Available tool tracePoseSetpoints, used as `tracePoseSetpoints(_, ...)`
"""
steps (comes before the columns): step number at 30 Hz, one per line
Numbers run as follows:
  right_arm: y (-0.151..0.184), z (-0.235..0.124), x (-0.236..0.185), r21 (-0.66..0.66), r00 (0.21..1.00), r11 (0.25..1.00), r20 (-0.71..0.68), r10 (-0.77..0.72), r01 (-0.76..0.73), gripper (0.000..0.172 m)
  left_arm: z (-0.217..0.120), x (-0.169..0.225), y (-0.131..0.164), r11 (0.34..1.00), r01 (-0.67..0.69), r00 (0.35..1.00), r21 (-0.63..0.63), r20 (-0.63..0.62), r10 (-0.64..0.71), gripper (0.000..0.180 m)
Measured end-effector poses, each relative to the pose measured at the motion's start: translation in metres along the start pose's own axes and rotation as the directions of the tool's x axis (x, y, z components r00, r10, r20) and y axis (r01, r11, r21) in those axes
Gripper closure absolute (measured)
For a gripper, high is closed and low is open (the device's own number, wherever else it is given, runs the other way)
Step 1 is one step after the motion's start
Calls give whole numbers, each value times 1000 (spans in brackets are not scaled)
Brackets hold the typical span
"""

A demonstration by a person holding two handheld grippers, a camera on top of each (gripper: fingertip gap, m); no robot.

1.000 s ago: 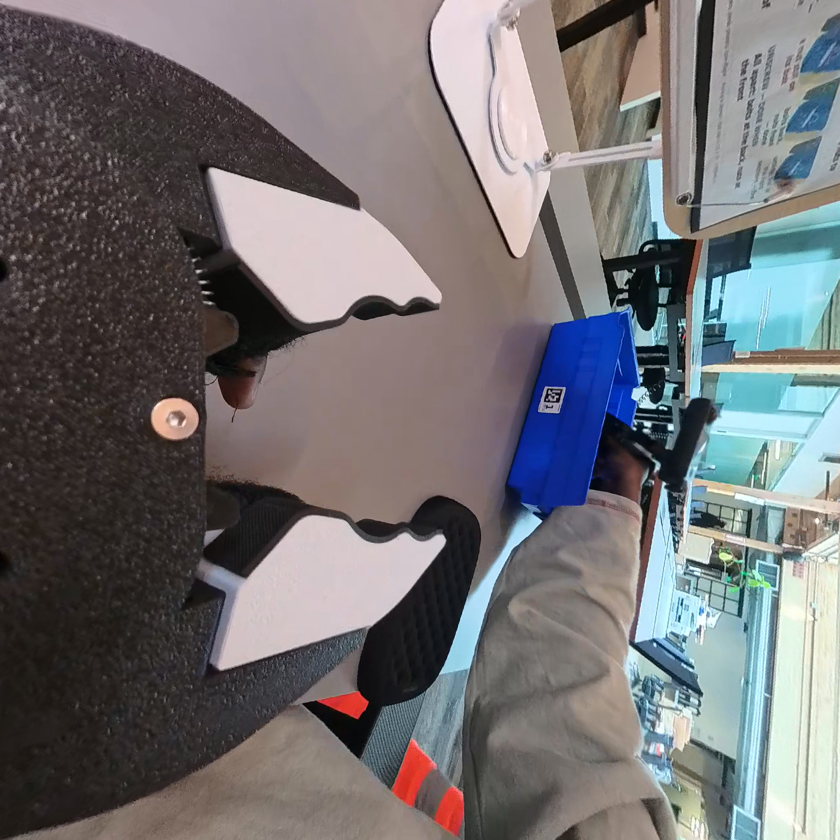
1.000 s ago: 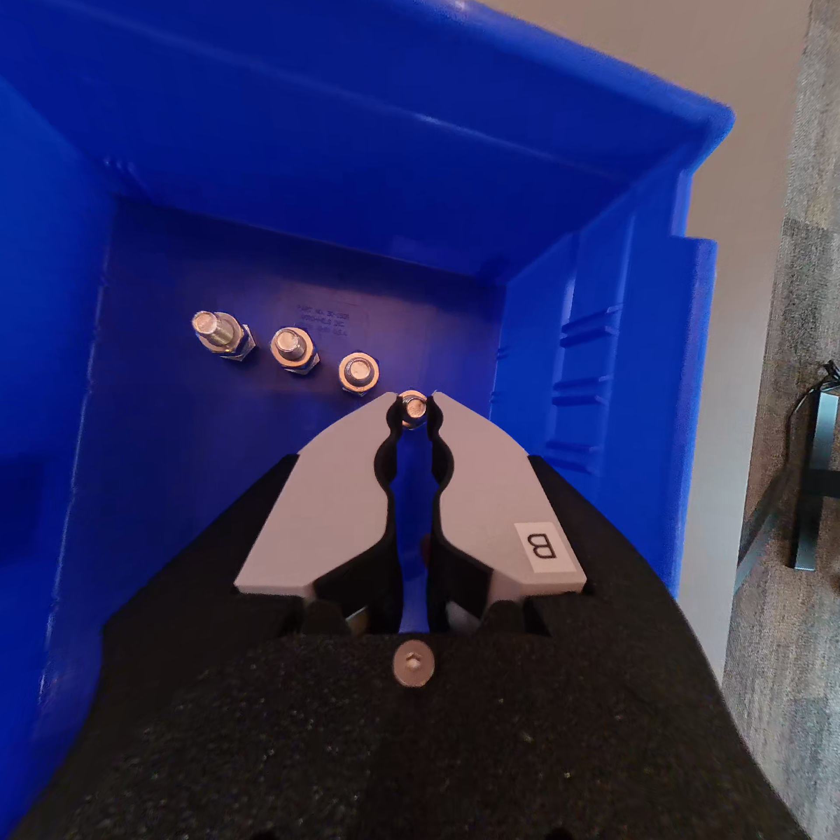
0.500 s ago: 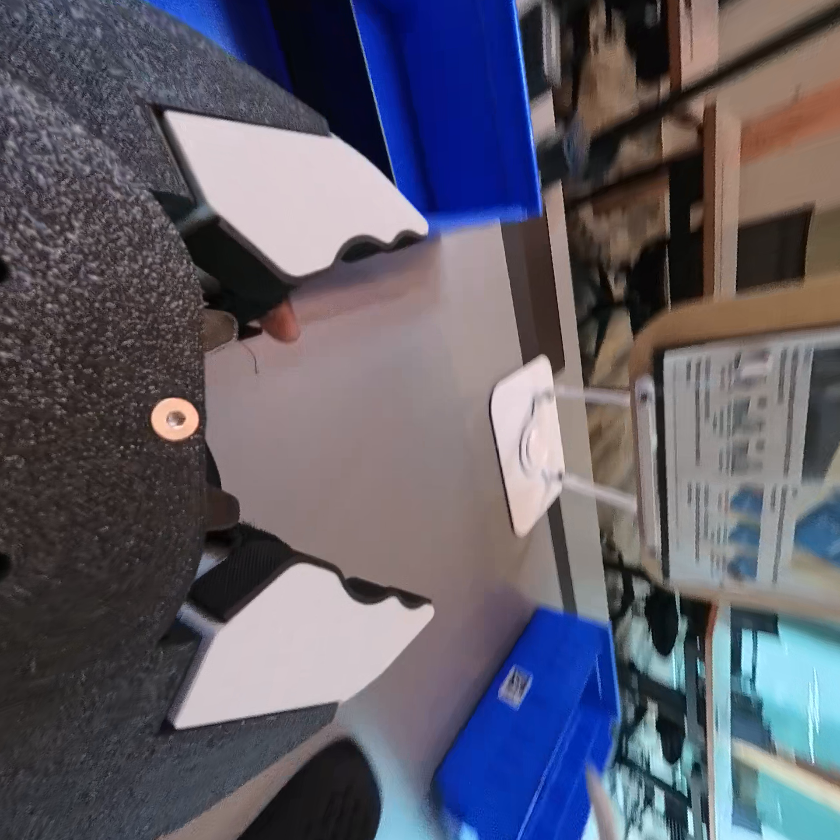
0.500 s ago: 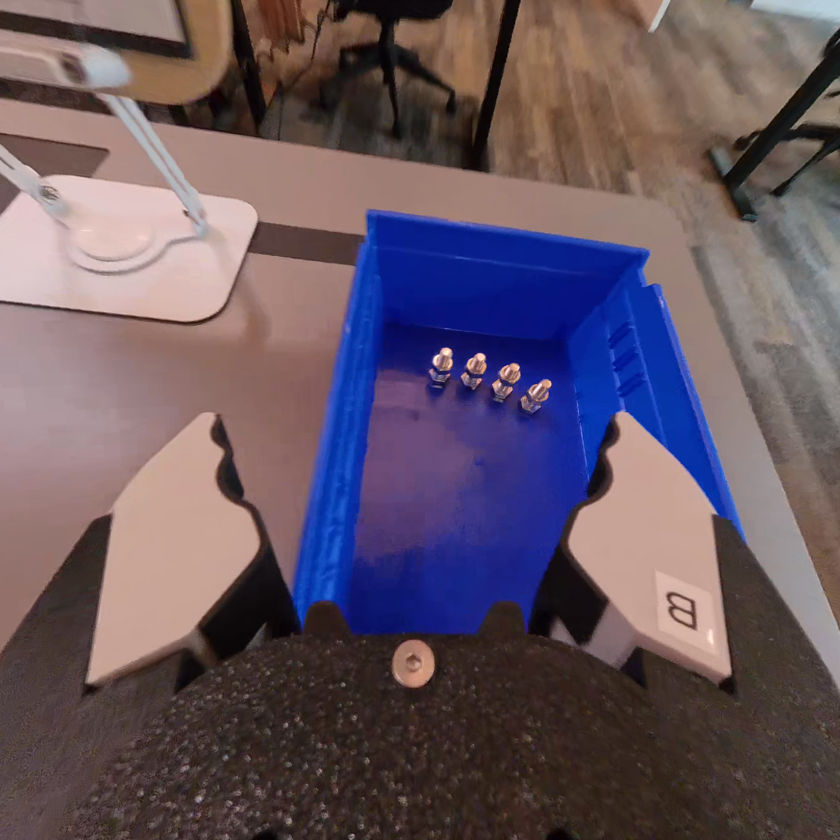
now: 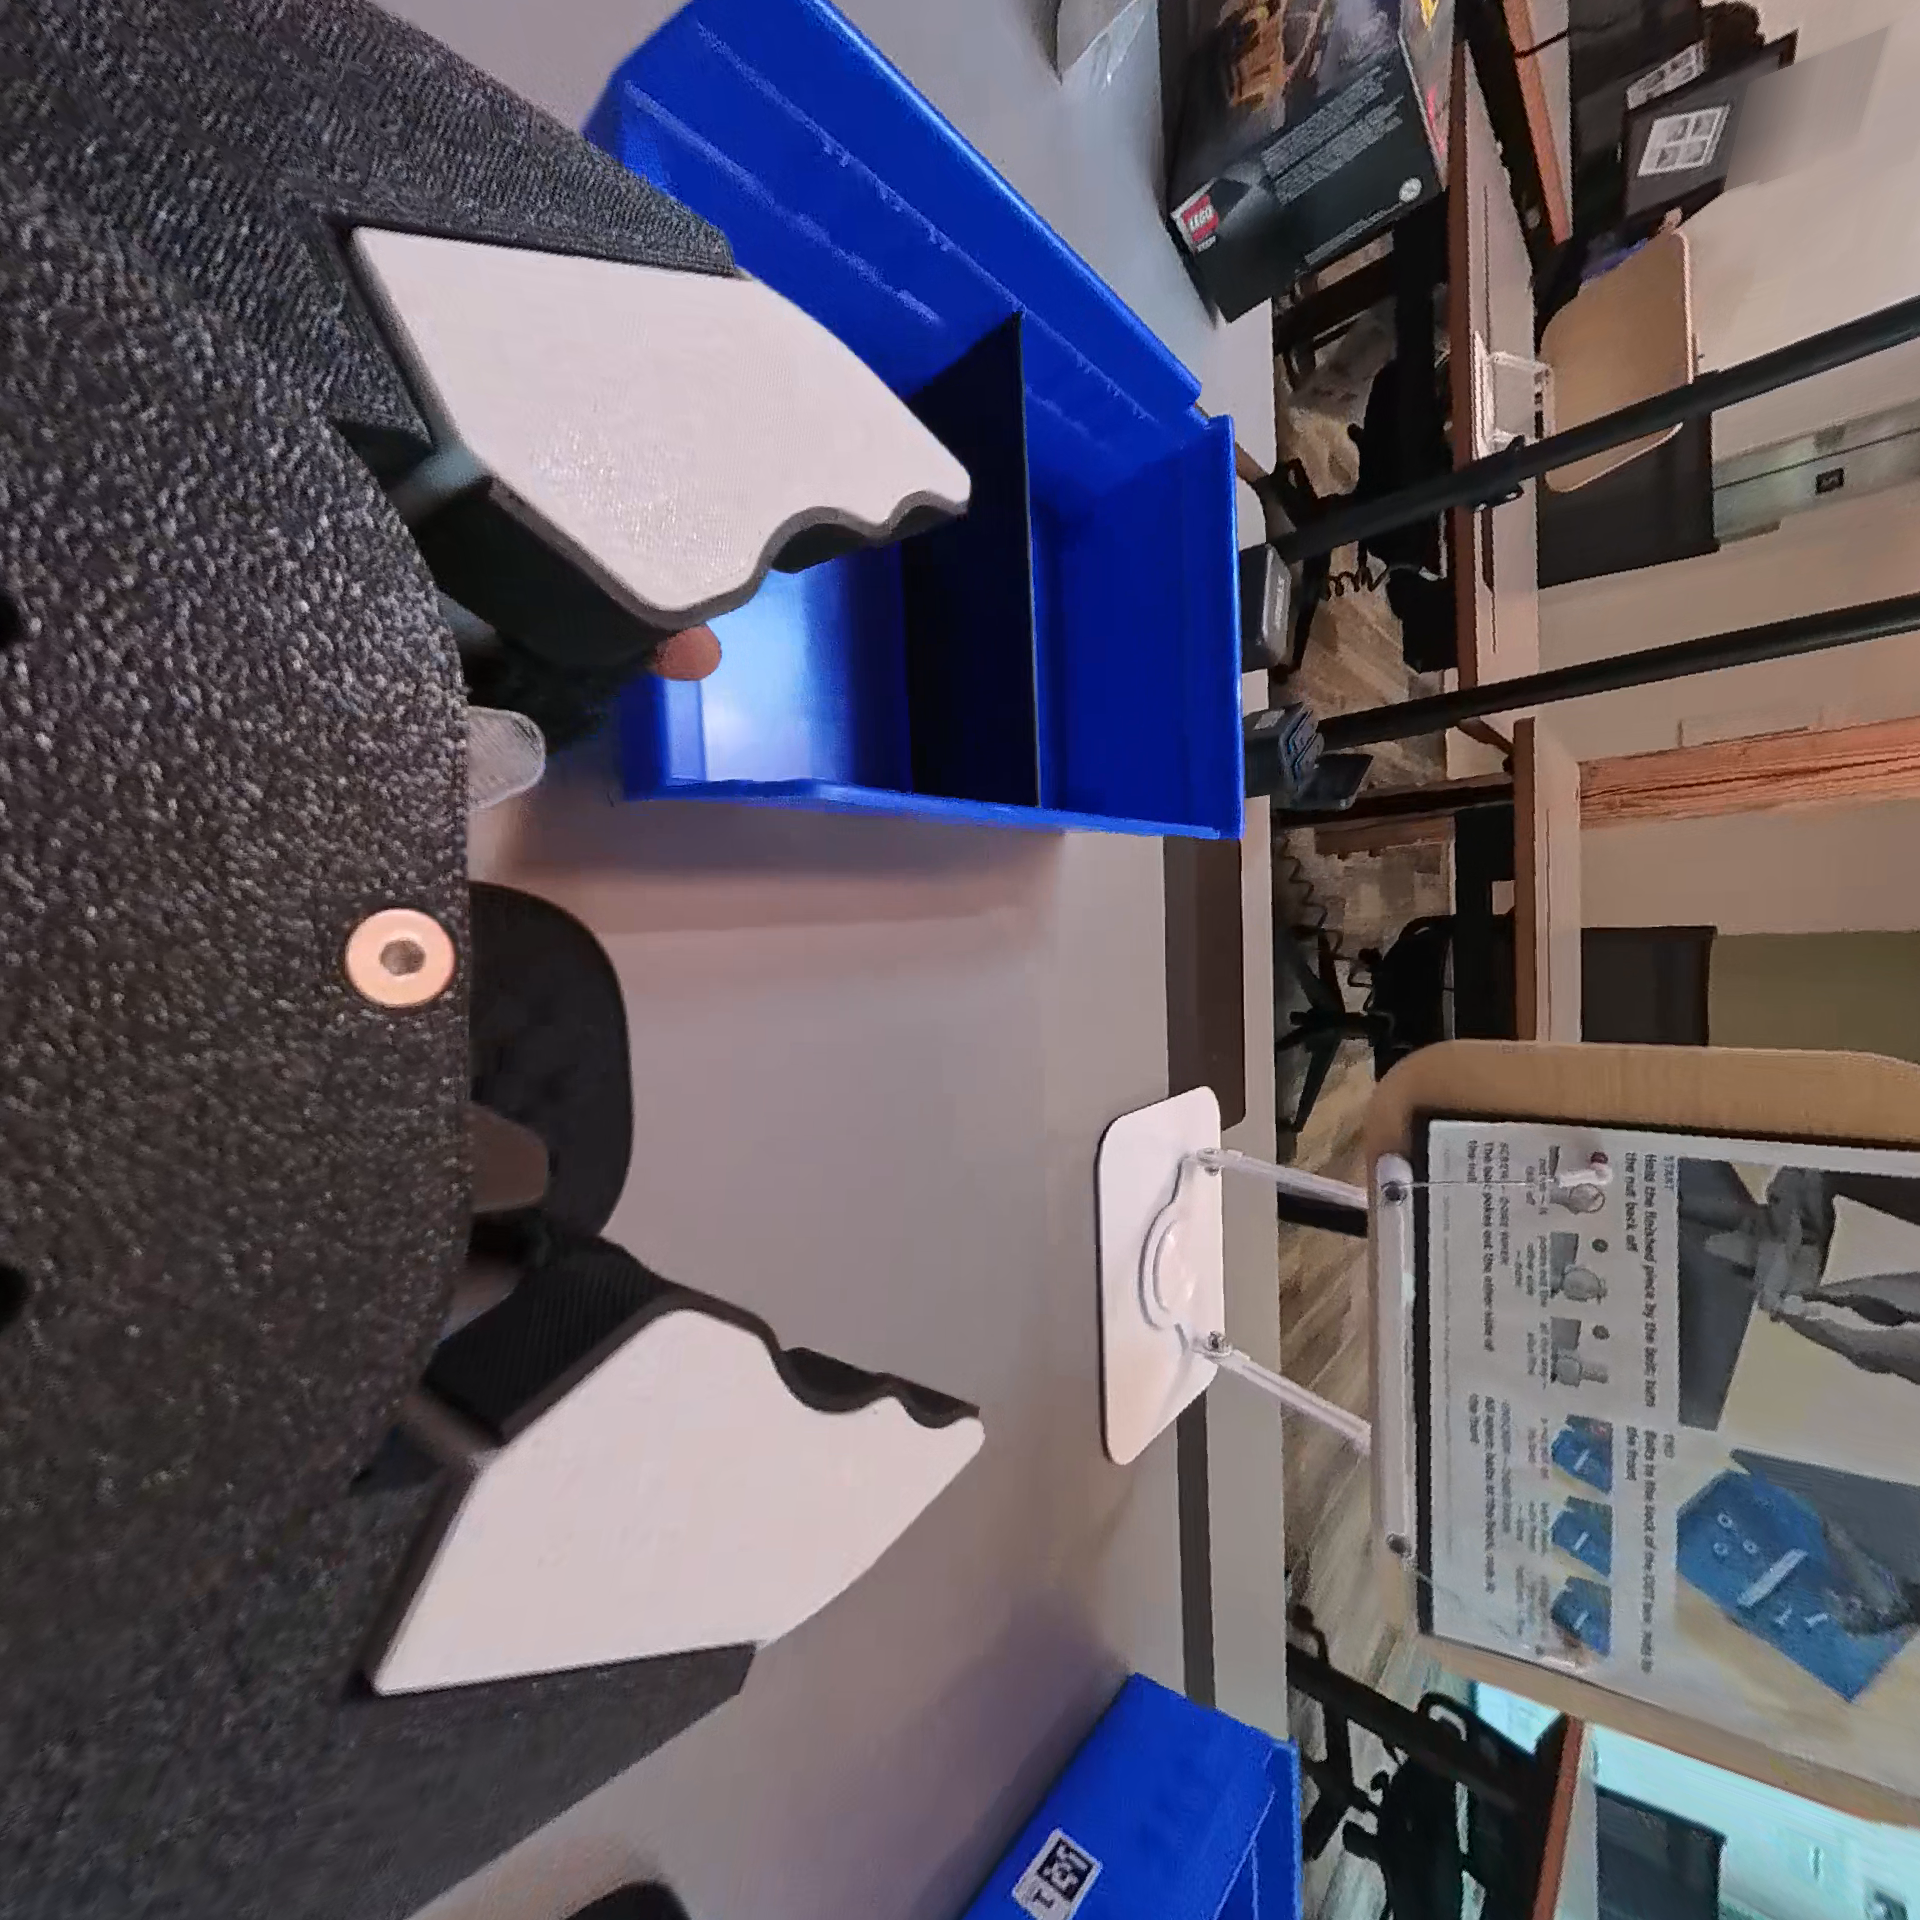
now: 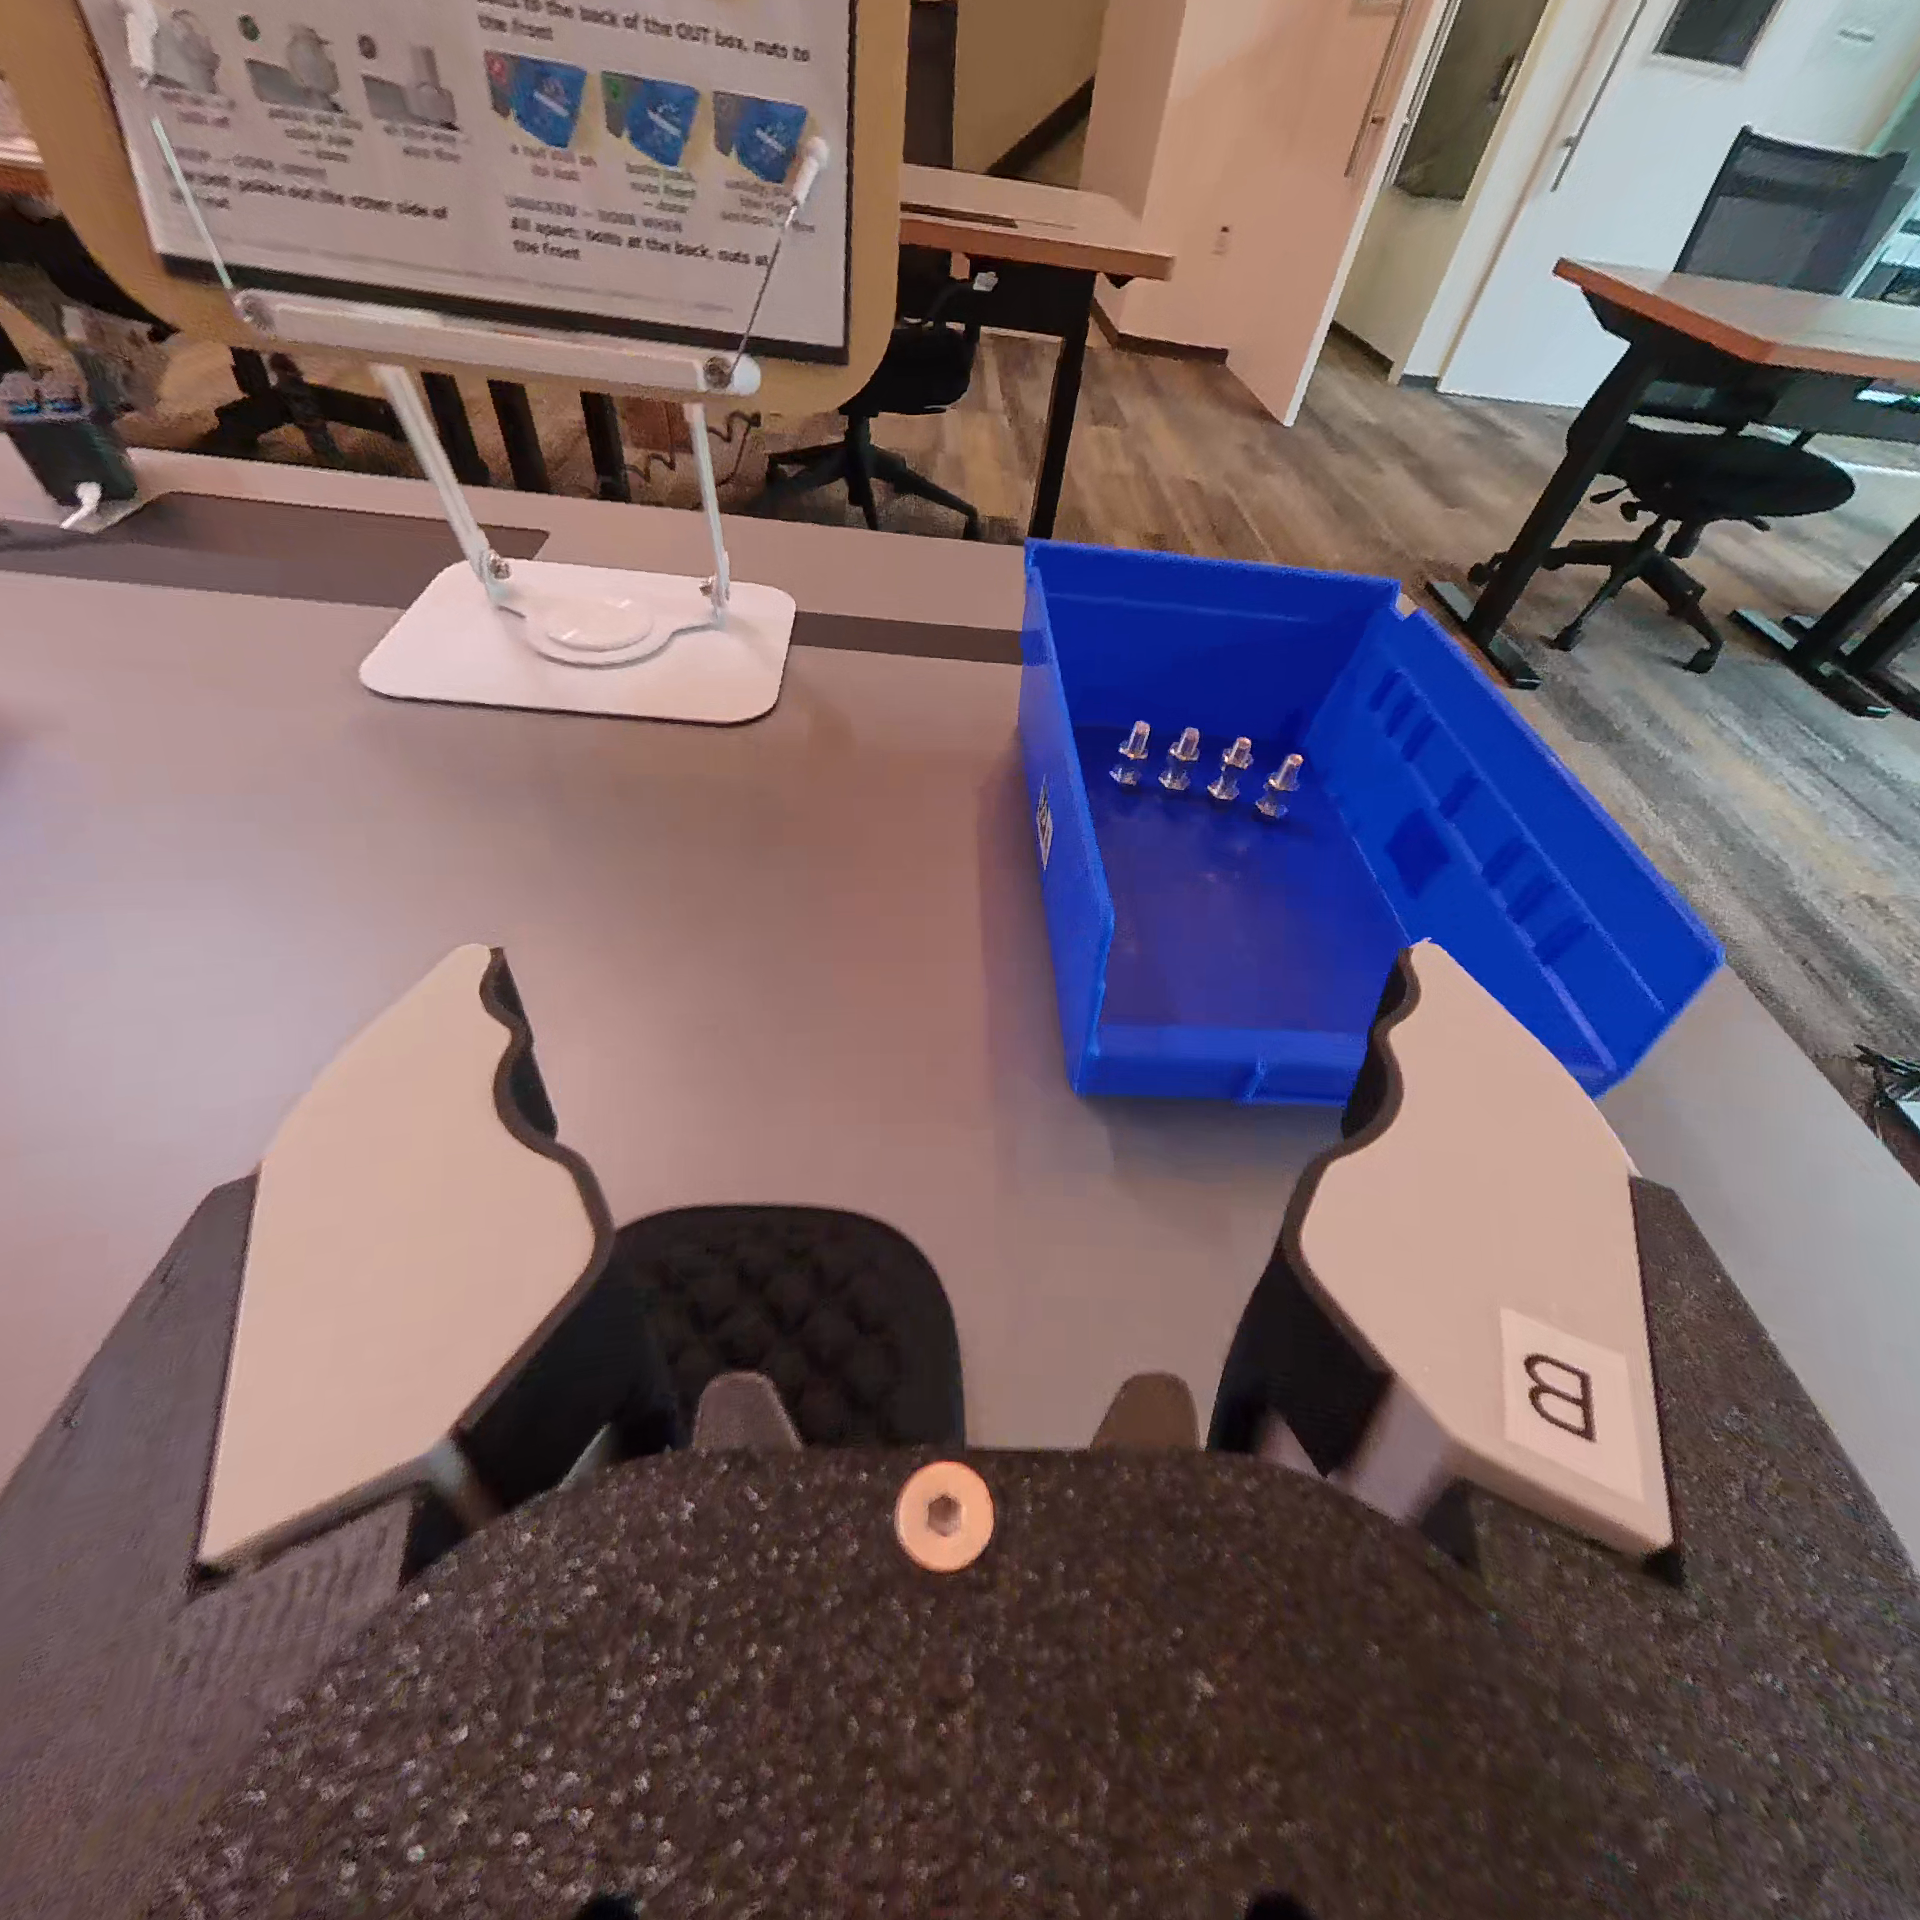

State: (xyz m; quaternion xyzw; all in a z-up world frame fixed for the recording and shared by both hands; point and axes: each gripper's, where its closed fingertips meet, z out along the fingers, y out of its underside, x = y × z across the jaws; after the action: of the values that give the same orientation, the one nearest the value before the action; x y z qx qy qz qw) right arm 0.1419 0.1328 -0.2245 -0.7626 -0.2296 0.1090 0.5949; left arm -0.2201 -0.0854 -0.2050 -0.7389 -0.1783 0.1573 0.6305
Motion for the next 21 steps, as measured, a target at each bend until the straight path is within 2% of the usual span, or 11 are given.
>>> tracePoseSetpoints(7, 19, -41, -20, -14, 998, 999, 50, -28, 29, 24, -19, 20, 12, 1000, -10, 1000, -16, 0, 10, 35)
tracePoseSetpoints(8, 19, -46, -24, -7, 997, 999, 57, -42, 42, 25, -20, 23, 13, 1000, -21, 1000, -14, -4, 21, 43)
tracePoseSetpoints(9, 20, -52, -30, -3, 995, 998, 79, -64, 65, 37, -22, 31, 14, 999, -49, 998, -2, -46, 49, 88)
tracePoseSetpoints(10, 19, -58, -36, 5, 991, 996, 100, -84, 84, 52, -25, 40, 13, 997, -66, 993, 36, -96, 69, 154)
tracePoseSetpoints(11, 17, -65, -47, 28, 979, 991, 156, -131, 128, 108, -26, 44, 13, 995, -72, 990, 63, -117, 79, 180)
tracePoseSetpoints(12, 13, -73, -58, 81, 959, 983, 217, -181, 167, 169, -25, 44, 18, 994, -102, 988, 37, -109, 105, 180)
tracePoseSetpoints(17, 5, -89, -80, 93, 932, 965, 251, -261, 245, 172, -24, 40, 19, 985, -171, 983, 26, -59, 172, 180)
tracePoseSetpoints(19, -10, -108, -115, 168, 890, 960, 365, -272, 224, 172, -22, 38, 19, 978, -208, 978, 7, -24, 209, 180)
tracePoseSetpoints(21, -27, -144, -176, 268, 778, 945, 548, -308, 185, 172, -17, 38, 24, 967, -252, 968, -30, 1, 252, 180)
